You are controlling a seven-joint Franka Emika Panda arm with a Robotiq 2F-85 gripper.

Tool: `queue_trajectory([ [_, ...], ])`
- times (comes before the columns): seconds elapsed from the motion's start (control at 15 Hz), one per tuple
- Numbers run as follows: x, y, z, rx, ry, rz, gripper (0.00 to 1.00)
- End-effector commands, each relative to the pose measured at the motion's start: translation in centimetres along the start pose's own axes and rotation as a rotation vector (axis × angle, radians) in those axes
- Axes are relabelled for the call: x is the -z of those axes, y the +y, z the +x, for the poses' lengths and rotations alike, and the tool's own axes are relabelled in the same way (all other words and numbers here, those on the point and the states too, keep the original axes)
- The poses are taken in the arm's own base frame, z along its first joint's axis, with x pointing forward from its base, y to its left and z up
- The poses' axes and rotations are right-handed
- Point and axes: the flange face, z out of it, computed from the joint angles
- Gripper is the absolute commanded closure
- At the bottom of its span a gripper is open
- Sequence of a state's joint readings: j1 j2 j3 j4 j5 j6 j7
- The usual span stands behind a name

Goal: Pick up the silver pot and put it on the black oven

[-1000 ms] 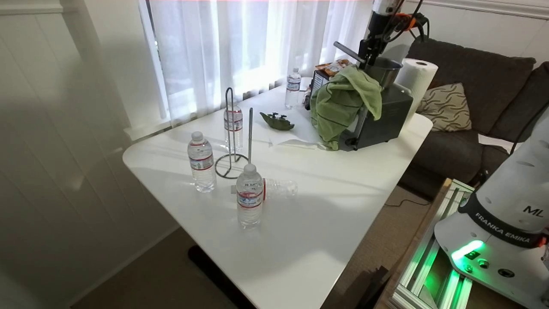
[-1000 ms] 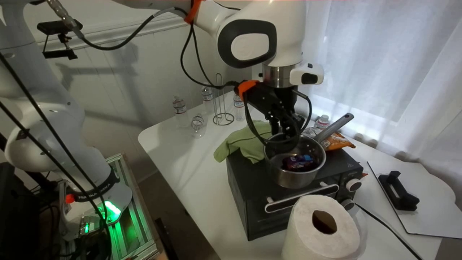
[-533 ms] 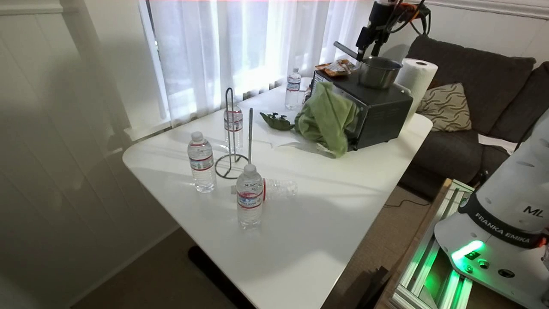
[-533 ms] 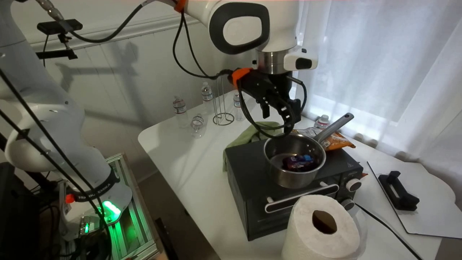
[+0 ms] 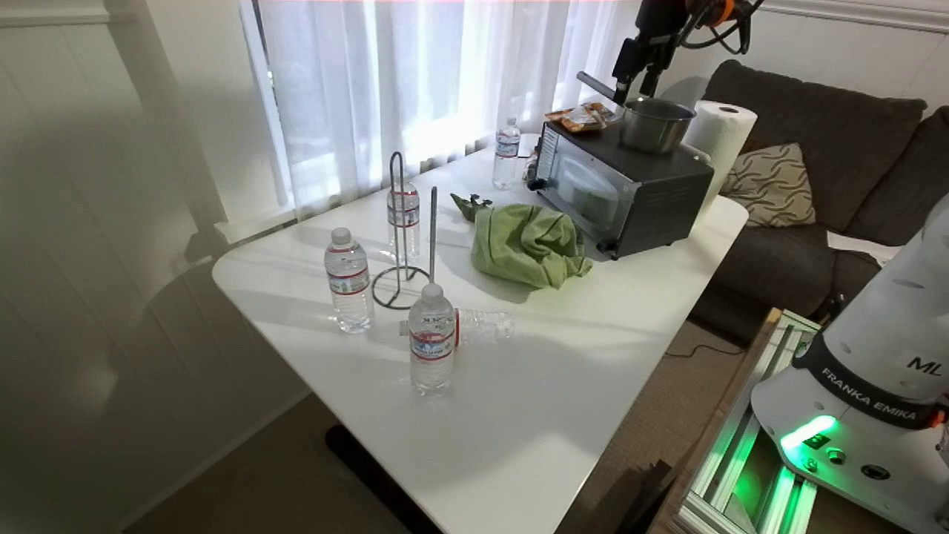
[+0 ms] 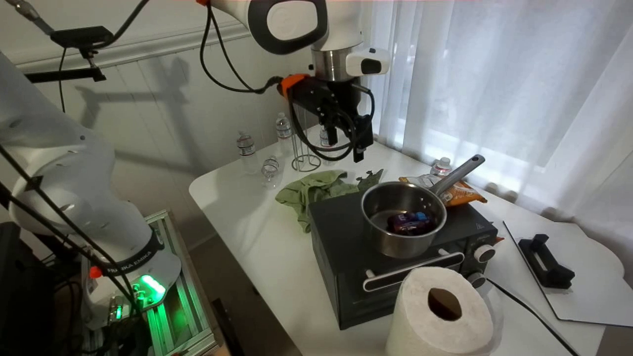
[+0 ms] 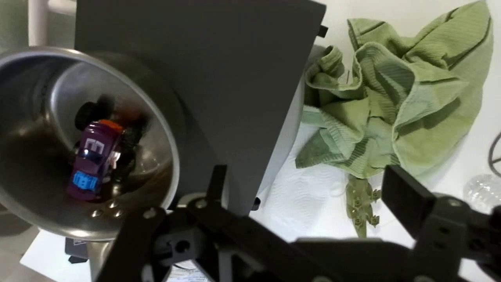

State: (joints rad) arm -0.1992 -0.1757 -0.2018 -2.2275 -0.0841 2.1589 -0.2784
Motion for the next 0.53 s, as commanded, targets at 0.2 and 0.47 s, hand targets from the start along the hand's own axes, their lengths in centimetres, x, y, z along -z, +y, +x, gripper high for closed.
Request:
queue_trajectory([
  [0.2, -0.7, -6.1, -2.2, 0.033, -0.016, -0.024, 0.00],
  [0.47, -1.4, -6.8, -1.3, 0.060, -0.035, -0.008, 0.00],
])
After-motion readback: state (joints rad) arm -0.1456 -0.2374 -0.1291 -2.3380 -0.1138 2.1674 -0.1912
